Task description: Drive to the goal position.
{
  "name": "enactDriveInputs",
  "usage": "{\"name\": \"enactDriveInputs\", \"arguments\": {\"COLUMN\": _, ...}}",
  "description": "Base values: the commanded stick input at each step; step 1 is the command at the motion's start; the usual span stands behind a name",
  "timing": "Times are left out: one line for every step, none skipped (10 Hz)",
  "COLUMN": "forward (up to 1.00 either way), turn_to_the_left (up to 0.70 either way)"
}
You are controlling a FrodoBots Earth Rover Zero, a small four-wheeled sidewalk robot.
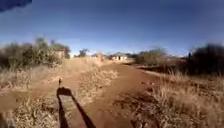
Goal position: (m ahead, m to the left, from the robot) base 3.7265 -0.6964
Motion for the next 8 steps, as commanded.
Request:
{"name": "enactDriveInputs", "arguments": {"forward": 0.5, "turn_to_the_left": 0.0}}
{"name": "enactDriveInputs", "arguments": {"forward": 0.5, "turn_to_the_left": 0.0}}
{"name": "enactDriveInputs", "arguments": {"forward": 0.5, "turn_to_the_left": 0.0}}
{"name": "enactDriveInputs", "arguments": {"forward": 0.5, "turn_to_the_left": 0.0}}
{"name": "enactDriveInputs", "arguments": {"forward": 0.5, "turn_to_the_left": 0.0}}
{"name": "enactDriveInputs", "arguments": {"forward": 0.5, "turn_to_the_left": 0.0}}
{"name": "enactDriveInputs", "arguments": {"forward": 0.5, "turn_to_the_left": 0.0}}
{"name": "enactDriveInputs", "arguments": {"forward": 0.5, "turn_to_the_left": 0.0}}
